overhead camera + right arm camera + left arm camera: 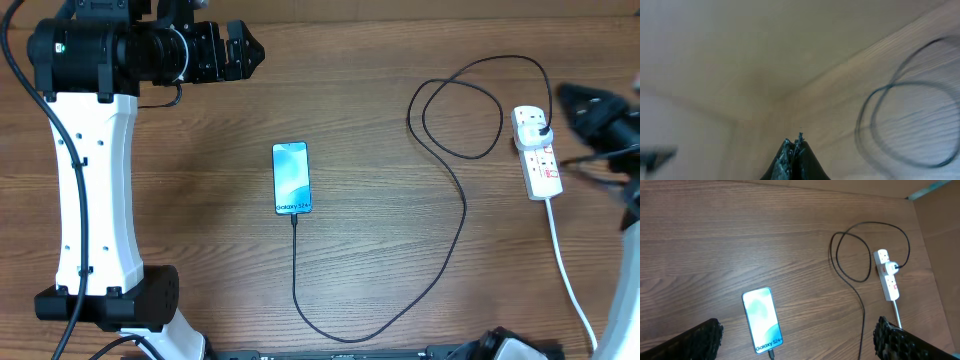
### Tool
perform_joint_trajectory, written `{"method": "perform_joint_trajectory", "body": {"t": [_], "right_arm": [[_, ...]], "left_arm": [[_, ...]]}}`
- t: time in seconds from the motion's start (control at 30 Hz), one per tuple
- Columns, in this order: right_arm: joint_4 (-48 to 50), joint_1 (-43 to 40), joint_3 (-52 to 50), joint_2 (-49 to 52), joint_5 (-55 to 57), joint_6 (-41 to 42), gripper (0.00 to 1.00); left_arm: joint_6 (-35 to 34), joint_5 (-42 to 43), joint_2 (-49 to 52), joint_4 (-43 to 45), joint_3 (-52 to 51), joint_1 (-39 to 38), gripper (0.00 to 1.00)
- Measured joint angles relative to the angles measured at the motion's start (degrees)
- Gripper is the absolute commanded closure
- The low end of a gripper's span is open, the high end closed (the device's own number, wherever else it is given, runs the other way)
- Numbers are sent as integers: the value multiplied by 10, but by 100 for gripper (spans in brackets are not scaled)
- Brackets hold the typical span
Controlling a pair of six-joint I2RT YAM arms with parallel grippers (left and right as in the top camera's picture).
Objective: Plug charger to phone and switch on socket
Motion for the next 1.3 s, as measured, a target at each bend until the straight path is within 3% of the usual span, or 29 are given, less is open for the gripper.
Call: {"method": "perform_joint_trajectory", "body": {"t": [0.13,0.2,0.27,0.47,0.97,1.17,1.3], "right_arm": [[-113,73,0,-66,21,-71,76],[-164,100,0,-97,43,-103,51],[-219,120,0,-129,68,-130,0],[-311,129,0,-167,103,-154,0],[-342,129,0,-150,121,-211,0],[-326,151,-1,-152,88,-287,0],[-241,187,-24,-188,88,-311,0]], "left_arm": [[0,0,0,0,0,0,0],[0,0,0,0,0,0,0],[0,0,0,0,0,0,0],[0,0,0,0,0,0,0],[0,0,0,0,0,0,1],[0,0,0,0,0,0,0],[0,0,0,0,0,0,0]]}}
